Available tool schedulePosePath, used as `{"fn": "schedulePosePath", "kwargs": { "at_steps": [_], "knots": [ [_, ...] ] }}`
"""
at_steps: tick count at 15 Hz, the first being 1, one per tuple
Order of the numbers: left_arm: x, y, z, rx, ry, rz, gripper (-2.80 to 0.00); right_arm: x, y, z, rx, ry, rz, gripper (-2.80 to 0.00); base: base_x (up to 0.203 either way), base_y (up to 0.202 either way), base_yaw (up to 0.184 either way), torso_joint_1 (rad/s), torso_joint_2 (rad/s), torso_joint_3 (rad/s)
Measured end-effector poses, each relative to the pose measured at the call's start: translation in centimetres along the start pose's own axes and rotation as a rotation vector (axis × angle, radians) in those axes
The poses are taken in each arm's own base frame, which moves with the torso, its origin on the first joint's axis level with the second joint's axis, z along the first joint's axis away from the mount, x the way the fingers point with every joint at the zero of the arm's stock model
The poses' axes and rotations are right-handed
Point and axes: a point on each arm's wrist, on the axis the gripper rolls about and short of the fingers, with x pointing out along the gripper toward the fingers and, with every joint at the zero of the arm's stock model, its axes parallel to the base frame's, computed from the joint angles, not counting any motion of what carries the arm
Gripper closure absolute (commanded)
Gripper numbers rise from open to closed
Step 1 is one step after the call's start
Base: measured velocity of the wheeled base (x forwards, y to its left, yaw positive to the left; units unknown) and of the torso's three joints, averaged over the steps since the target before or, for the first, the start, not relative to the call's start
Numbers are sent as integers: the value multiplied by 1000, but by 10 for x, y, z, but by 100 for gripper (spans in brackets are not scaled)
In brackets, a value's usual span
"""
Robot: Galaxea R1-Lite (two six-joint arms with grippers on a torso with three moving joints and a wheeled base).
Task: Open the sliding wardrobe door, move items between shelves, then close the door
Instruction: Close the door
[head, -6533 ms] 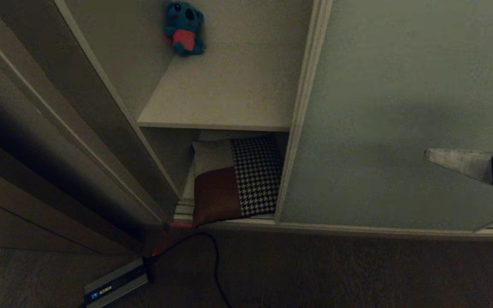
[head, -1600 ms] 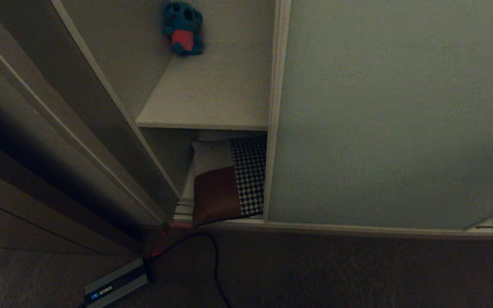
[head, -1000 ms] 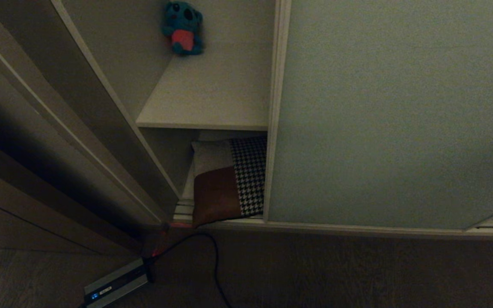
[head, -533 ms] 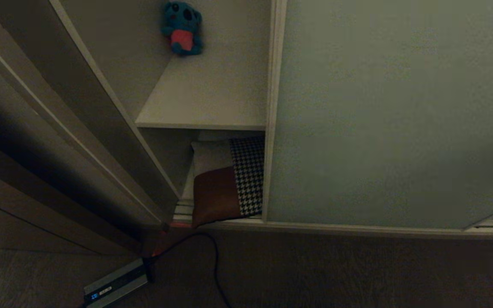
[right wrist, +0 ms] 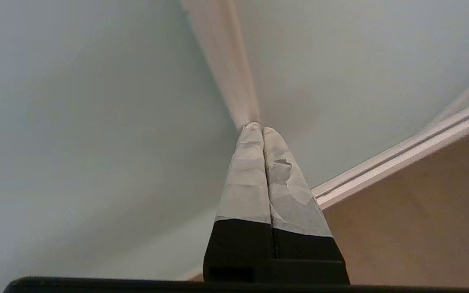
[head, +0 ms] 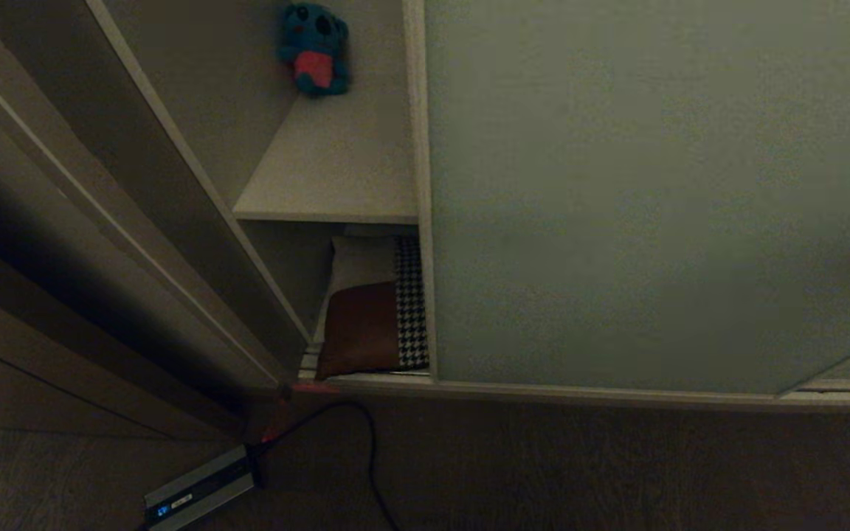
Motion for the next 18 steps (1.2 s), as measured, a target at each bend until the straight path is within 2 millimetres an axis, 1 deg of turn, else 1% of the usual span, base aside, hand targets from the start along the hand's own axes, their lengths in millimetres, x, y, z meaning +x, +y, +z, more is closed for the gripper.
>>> {"fn": "schedulePosePath", "kwargs": {
  "at_steps": [4, 6, 8, 11, 14, 16, 18],
  "knots": [
    [0, 0, 0, 0, 0, 0, 0, -19, 31, -9, -2, 35, 86, 0, 0, 0, 0, 0, 0, 0],
    [0, 0, 0, 0, 0, -1, 0, -32, 45, -12, -20, 33, 150, 0, 0, 0, 0, 0, 0, 0],
    [0, 0, 0, 0, 0, -1, 0, -45, 57, -14, -37, 27, 195, 0, 0, 0, 0, 0, 0, 0],
    [0, 0, 0, 0, 0, 0, 0, -65, 70, -20, -41, 30, 217, 0, 0, 0, 0, 0, 0, 0],
    [0, 0, 0, 0, 0, 0, 0, -92, 76, -29, -31, 32, 191, 0, 0, 0, 0, 0, 0, 0],
    [0, 0, 0, 0, 0, 0, 0, -110, 75, -33, -26, 25, 146, 0, 0, 0, 0, 0, 0, 0],
    [0, 0, 0, 0, 0, 0, 0, -125, 71, -32, -32, 5, 101, 0, 0, 0, 0, 0, 0, 0]
  ]
}}
